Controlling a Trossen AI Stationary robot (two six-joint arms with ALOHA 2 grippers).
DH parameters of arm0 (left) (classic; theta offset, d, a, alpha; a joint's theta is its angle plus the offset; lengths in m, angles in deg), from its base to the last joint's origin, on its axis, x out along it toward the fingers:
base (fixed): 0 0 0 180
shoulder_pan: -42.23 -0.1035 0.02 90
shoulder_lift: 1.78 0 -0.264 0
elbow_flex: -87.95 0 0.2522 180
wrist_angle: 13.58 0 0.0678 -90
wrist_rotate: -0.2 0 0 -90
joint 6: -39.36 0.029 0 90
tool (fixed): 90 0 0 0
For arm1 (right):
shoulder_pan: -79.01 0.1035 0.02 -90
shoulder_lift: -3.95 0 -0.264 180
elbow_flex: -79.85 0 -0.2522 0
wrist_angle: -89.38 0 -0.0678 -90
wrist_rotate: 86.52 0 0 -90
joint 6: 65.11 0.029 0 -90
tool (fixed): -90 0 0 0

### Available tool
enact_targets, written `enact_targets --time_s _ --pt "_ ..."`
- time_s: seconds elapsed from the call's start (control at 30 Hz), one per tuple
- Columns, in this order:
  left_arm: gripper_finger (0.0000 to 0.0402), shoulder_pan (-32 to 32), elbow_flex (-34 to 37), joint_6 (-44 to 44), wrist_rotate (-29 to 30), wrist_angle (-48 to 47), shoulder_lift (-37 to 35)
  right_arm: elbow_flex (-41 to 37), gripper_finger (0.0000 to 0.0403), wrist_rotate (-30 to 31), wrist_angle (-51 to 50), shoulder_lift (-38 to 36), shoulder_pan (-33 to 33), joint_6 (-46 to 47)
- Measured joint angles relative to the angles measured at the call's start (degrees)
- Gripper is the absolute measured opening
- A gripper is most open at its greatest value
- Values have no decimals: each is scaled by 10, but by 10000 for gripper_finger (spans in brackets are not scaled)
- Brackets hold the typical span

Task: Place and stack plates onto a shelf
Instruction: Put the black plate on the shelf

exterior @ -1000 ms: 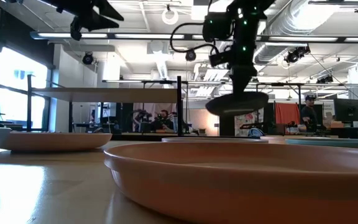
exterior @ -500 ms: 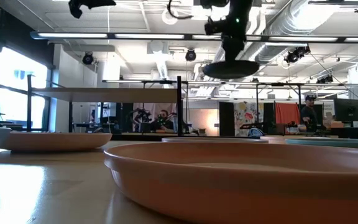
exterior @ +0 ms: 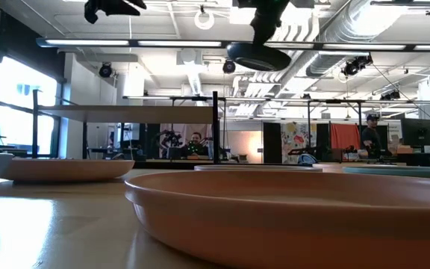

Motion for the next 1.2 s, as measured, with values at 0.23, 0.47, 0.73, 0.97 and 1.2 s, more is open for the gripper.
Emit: enact_targets --time_s 0.23,0.47,0.73,0.97,1.2 --pt "101 -2 0 -47 -44 -89 0 0 0 -88 59 0 10 -23" --pt "101 -1 0 -84 -72 -151 0 0 0 -172 146 0 35 -28" --pt "101 -1 0 -84 -72 -130 0 0 0 -229 253 3 60 -24" --pt "101 0 0 -73 -73 -88 0 0 0 -267 348 36 64 -14" --pt "101 0 0 -64 -78 -86 -1 -1 0 -269 347 86 58 -28"
